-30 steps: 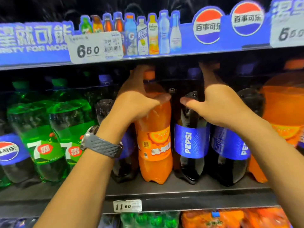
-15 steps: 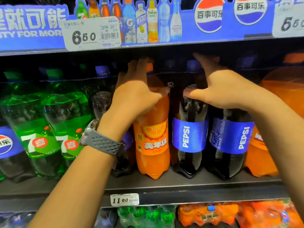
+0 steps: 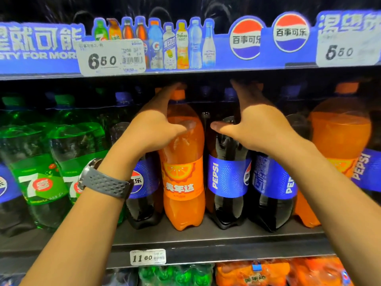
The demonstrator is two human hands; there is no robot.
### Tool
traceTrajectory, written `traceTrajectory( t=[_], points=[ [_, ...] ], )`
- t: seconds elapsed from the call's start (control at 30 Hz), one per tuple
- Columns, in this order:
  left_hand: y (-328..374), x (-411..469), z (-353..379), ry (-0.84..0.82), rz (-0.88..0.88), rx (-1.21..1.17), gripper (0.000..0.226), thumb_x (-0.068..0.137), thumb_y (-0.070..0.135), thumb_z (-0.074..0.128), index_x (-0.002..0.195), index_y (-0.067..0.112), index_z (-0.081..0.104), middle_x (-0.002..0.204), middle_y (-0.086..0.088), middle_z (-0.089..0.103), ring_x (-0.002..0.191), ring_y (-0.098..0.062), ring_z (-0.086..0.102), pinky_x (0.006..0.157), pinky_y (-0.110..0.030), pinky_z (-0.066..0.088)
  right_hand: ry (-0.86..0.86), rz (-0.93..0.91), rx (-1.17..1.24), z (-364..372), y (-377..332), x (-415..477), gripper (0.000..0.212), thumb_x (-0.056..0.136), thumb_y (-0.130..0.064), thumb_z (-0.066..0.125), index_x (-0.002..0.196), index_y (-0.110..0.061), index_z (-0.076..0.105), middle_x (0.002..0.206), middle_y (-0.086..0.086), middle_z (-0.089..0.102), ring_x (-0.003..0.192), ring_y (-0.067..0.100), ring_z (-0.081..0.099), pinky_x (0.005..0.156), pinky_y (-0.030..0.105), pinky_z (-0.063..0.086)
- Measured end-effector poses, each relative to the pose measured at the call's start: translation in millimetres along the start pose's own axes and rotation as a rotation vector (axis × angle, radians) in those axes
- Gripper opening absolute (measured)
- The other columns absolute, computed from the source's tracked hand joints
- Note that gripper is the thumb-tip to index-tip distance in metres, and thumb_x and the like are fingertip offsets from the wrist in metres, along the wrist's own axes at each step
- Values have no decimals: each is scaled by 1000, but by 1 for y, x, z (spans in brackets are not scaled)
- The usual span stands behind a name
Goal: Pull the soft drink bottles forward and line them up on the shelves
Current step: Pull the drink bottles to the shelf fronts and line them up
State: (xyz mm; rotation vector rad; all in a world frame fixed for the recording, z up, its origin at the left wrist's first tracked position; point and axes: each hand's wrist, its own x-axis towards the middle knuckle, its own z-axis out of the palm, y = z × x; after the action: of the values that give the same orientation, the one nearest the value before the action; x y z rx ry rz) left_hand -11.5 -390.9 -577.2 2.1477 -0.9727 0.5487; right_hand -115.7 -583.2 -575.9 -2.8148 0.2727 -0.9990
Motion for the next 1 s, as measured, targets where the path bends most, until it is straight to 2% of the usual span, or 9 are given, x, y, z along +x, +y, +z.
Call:
traceTrajectory(
  t=[0.13,0.2,0.3,0.37,0.43,0.5,0.57,0.63,1.0],
  points=[
    [10,-6,5,-10,-22,39,90,79,35,72,151,33,17,153,0,32,137,-22,34,107,-27,33,90,41,-167,6,-11,-1,102,72,-71,56,149,-21,12,144,15,30,124,42,37,100,45,37],
    [21,-11,9,67,-30,194,89,80,34,70,151,26,18,154,-7,28,137,-33,28,112,-39,28,94,28,-219,6,-15,-4,100,76,-72,51,150,-18,11,145,16,29,125,42,36,101,46,36],
    [47,-19,18,308,30,340,72,78,39,65,142,18,40,140,-15,45,126,-40,37,103,-45,35,77,-18,-80,-6,-9,-11,91,81,-64,53,150,-19,13,149,14,26,124,42,41,97,45,41],
    [65,-19,29,340,50,302,57,80,45,62,127,13,54,121,-19,59,113,-42,50,91,-45,42,200,-46,-9,-19,3,-18,70,84,-51,56,141,-17,35,137,19,42,115,42,48,92,45,45],
    [80,-15,46,300,77,246,58,82,49,61,124,10,56,115,-20,62,106,-41,55,85,-43,45,335,-25,-86,-30,22,-25,47,85,-40,55,124,-14,53,112,23,55,105,43,50,89,44,42],
    [90,-8,64,283,103,247,75,81,56,60,137,9,44,128,-20,54,114,-40,50,93,-43,42,392,52,-121,-41,43,-27,41,83,-33,56,118,-11,56,107,25,55,105,42,48,91,44,38],
    [94,0,79,270,118,364,91,80,65,54,148,11,26,141,-17,42,125,-37,39,104,-44,29,345,101,-91,-49,59,-27,49,82,-32,61,126,-11,52,119,24,54,114,42,46,95,43,38],
    [92,7,87,253,126,470,95,78,69,51,148,11,25,139,-18,43,126,-35,38,104,-44,25,224,112,-40,-52,69,-26,60,81,-35,65,134,-15,45,130,19,53,119,37,47,95,37,39],
    [79,34,60,-3,171,283,89,60,66,73,130,23,39,126,-9,54,112,-34,51,87,-37,42,-114,-13,27,-64,95,-11,99,68,-55,70,148,-28,19,149,0,38,130,21,43,97,25,38]
  ],
)
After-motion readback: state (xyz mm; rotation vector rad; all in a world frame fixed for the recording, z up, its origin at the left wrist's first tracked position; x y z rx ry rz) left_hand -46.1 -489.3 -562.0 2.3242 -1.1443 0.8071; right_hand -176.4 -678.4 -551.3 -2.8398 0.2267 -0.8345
